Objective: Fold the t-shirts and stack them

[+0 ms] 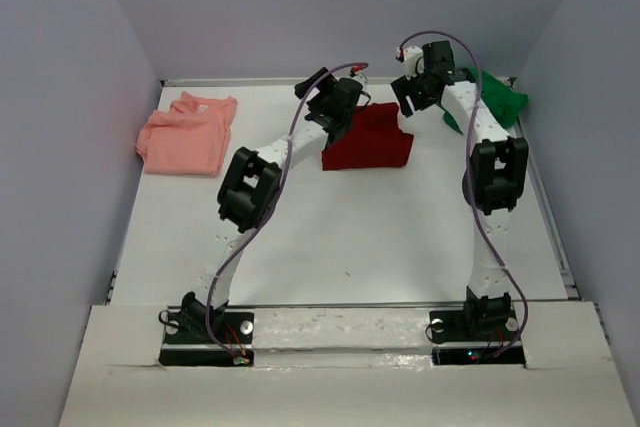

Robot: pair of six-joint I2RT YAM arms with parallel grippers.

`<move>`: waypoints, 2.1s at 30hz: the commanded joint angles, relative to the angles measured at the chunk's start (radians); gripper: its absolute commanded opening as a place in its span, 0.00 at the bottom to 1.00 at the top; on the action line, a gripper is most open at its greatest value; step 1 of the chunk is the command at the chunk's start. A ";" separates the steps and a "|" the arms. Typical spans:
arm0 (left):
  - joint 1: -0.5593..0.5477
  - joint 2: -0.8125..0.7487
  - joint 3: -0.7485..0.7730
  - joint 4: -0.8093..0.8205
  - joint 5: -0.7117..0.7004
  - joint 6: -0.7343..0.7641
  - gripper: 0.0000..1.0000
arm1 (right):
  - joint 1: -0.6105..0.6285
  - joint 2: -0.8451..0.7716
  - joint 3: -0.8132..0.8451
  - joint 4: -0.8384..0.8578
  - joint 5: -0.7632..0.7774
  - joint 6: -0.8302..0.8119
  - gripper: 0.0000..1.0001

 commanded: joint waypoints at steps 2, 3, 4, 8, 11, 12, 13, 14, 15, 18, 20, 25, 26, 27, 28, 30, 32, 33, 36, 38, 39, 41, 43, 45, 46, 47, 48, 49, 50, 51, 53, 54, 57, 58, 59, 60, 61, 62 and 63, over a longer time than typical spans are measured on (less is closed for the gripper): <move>0.070 -0.447 -0.249 0.139 -0.067 -0.006 0.99 | 0.036 -0.218 -0.087 0.008 0.083 -0.091 0.75; 0.092 -0.495 -0.359 0.161 -0.061 0.010 0.99 | 0.045 -0.239 -0.110 0.009 0.101 -0.108 0.75; 0.116 -0.585 -0.404 0.181 -0.064 0.028 0.99 | 0.057 -0.281 -0.133 0.015 0.147 -0.125 0.75; 0.300 -0.762 -0.518 0.013 0.063 -0.120 0.99 | 0.184 -0.376 -0.326 0.154 0.295 -0.331 0.75; 0.468 -0.859 -0.586 -0.167 0.180 -0.249 0.99 | 0.258 -0.391 -0.493 0.321 0.462 -0.479 0.75; 0.497 -0.889 -0.670 -0.170 0.220 -0.257 0.99 | 0.292 -0.388 -0.523 0.365 0.492 -0.561 0.75; 0.524 -0.928 -0.723 -0.149 0.223 -0.260 0.99 | 0.306 -0.385 -0.578 0.415 0.514 -0.596 0.75; 0.556 -1.001 -0.775 -0.131 0.240 -0.260 0.99 | 0.320 -0.382 -0.599 0.520 0.546 -0.660 0.76; 0.567 -1.032 -0.818 -0.108 0.257 -0.262 0.99 | 0.332 -0.367 -0.613 0.566 0.563 -0.691 0.76; 0.584 -1.138 -0.979 -0.049 0.242 -0.259 0.99 | 0.379 -0.326 -0.635 0.693 0.616 -0.802 0.76; 0.590 -1.193 -1.102 0.018 0.205 -0.236 0.99 | 0.399 -0.277 -0.623 0.767 0.643 -0.852 0.77; 0.610 -1.269 -1.226 0.077 0.188 -0.220 0.99 | 0.432 -0.189 -0.560 0.775 0.672 -0.898 0.77; 0.610 -1.282 -1.230 0.075 0.192 -0.219 0.99 | 0.432 -0.169 -0.555 0.778 0.672 -0.903 0.77; 0.612 -1.287 -1.231 0.071 0.192 -0.220 0.99 | 0.432 -0.160 -0.548 0.778 0.670 -0.907 0.77; 0.612 -1.290 -1.231 0.069 0.192 -0.220 0.99 | 0.442 -0.149 -0.534 0.778 0.672 -0.910 0.77; 0.612 -1.290 -1.228 0.061 0.198 -0.222 0.99 | 0.451 -0.122 -0.509 0.781 0.678 -0.918 0.78; 0.613 -1.279 -1.225 0.057 0.205 -0.229 0.99 | 0.452 -0.100 -0.498 0.782 0.692 -0.926 0.78; 0.613 -1.275 -1.220 0.054 0.203 -0.231 0.99 | 0.464 -0.086 -0.495 0.782 0.695 -0.932 0.78; 0.613 -1.263 -1.211 0.041 0.211 -0.235 0.99 | 0.487 -0.083 -0.521 0.788 0.687 -0.933 0.79; 0.613 -1.261 -1.207 0.032 0.214 -0.239 0.99 | 0.496 -0.069 -0.543 0.798 0.687 -0.935 0.79; 0.613 -1.263 -1.210 0.032 0.215 -0.242 0.99 | 0.496 -0.053 -0.549 0.805 0.689 -0.933 0.79; 0.613 -1.275 -1.213 0.029 0.224 -0.242 0.99 | 0.505 -0.031 -0.561 0.830 0.693 -0.924 0.79; 0.613 -1.284 -1.222 0.028 0.231 -0.245 0.99 | 0.505 -0.008 -0.577 0.854 0.695 -0.923 0.79; 0.613 -1.299 -1.233 0.028 0.235 -0.242 0.99 | 0.514 0.027 -0.607 0.925 0.704 -0.924 0.79; 0.613 -1.304 -1.236 0.028 0.241 -0.243 0.99 | 0.514 0.041 -0.615 0.946 0.709 -0.927 0.79; 0.613 -1.307 -1.239 0.028 0.246 -0.237 0.99 | 0.514 0.055 -0.623 0.974 0.715 -0.930 0.79; 0.612 -1.307 -1.240 0.029 0.248 -0.239 0.99 | 0.524 0.079 -0.632 1.030 0.722 -0.938 0.79; 0.613 -1.307 -1.240 0.029 0.249 -0.240 0.99 | 0.524 0.092 -0.638 1.043 0.726 -0.939 0.79; 0.613 -1.305 -1.240 0.029 0.251 -0.239 0.99 | 0.524 0.102 -0.644 1.054 0.730 -0.938 0.79; 0.613 -1.299 -1.237 0.026 0.251 -0.239 0.99 | 0.524 0.121 -0.647 1.072 0.735 -0.930 0.79; 0.612 -1.293 -1.236 0.018 0.257 -0.243 0.99 | 0.524 0.133 -0.652 1.074 0.741 -0.918 0.79; 0.613 -1.293 -1.234 0.014 0.261 -0.246 0.99 | 0.524 0.133 -0.653 1.075 0.744 -0.913 0.79; 0.612 -1.296 -1.231 0.003 0.275 -0.251 0.99 | 0.524 0.119 -0.653 1.081 0.753 -0.912 0.80; 0.612 -1.298 -1.225 0.000 0.278 -0.249 0.99 | 0.524 0.098 -0.650 1.081 0.756 -0.915 0.80; 0.612 -1.299 -1.222 -0.003 0.278 -0.248 0.99 | 0.524 0.086 -0.641 1.081 0.758 -0.918 0.80; 0.612 -1.299 -1.210 -0.006 0.281 -0.248 0.99 | 0.524 0.075 -0.633 1.080 0.761 -0.923 0.81; 0.612 -1.298 -1.202 -0.012 0.286 -0.249 0.99 | 0.524 0.052 -0.624 1.078 0.764 -0.929 0.81; 0.612 -1.293 -1.191 -0.020 0.290 -0.251 0.99 | 0.524 0.040 -0.615 1.078 0.768 -0.935 0.81; 0.612 -1.292 -1.181 -0.034 0.301 -0.252 0.99 | 0.524 0.027 -0.595 1.077 0.773 -0.949 0.82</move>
